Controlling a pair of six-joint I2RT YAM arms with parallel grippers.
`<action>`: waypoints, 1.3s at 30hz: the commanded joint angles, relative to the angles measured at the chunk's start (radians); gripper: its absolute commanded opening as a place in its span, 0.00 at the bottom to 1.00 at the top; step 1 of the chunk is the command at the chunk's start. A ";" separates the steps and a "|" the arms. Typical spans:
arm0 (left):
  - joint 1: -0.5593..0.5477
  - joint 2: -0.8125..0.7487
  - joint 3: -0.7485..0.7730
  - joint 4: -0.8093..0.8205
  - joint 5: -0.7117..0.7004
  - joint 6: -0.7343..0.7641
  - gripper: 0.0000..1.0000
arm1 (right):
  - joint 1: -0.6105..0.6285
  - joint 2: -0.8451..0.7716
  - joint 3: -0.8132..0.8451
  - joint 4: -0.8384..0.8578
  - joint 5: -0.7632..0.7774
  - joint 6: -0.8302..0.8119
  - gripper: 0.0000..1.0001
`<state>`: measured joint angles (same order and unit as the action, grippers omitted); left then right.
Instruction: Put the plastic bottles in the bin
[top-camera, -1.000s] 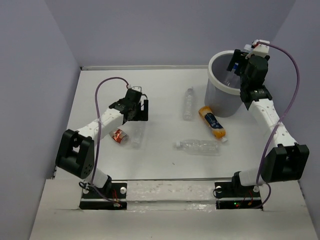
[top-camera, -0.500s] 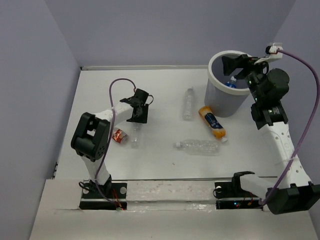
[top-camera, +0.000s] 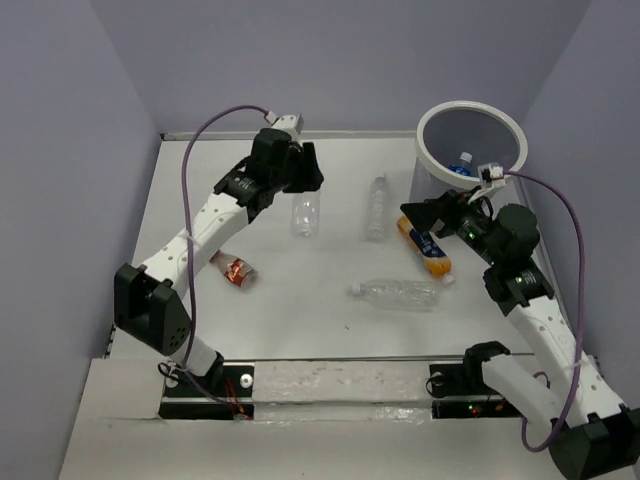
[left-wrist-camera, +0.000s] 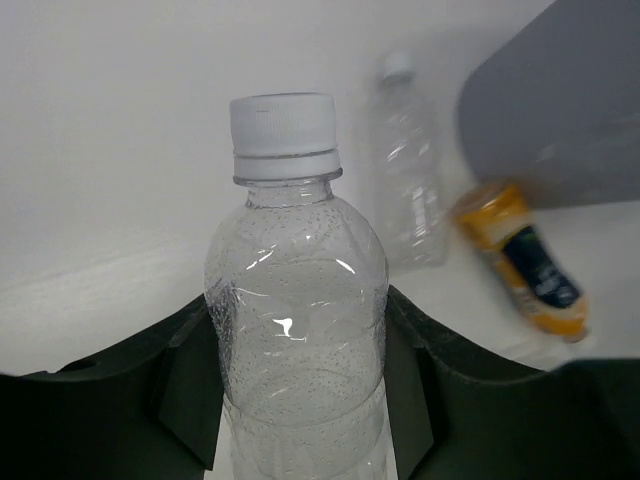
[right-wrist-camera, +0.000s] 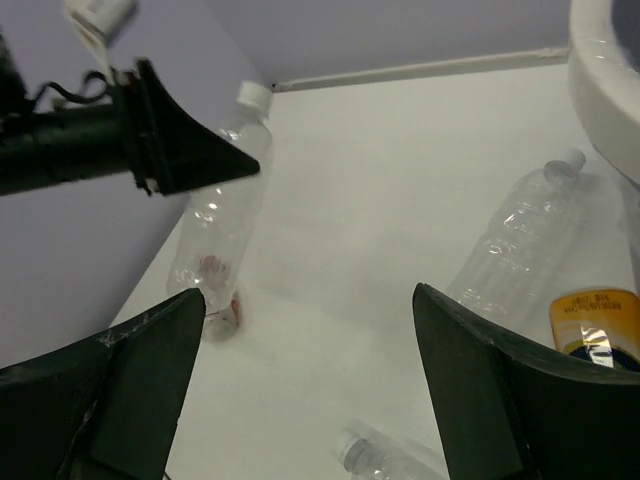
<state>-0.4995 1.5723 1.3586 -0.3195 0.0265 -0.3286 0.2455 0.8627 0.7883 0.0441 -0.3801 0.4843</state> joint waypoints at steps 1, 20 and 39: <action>-0.089 -0.101 0.190 0.265 0.090 -0.102 0.46 | 0.003 -0.178 -0.086 0.042 -0.023 0.080 0.85; -0.390 0.570 0.971 0.801 -0.292 -0.162 0.45 | 0.012 -0.510 -0.258 -0.265 -0.151 0.036 0.16; -0.421 0.781 1.194 0.988 -0.376 0.029 0.99 | 0.031 -0.470 -0.195 -0.283 -0.151 -0.004 0.23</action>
<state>-0.9184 2.4714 2.4779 0.5903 -0.3408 -0.4076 0.2672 0.3779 0.5304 -0.2481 -0.5308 0.5087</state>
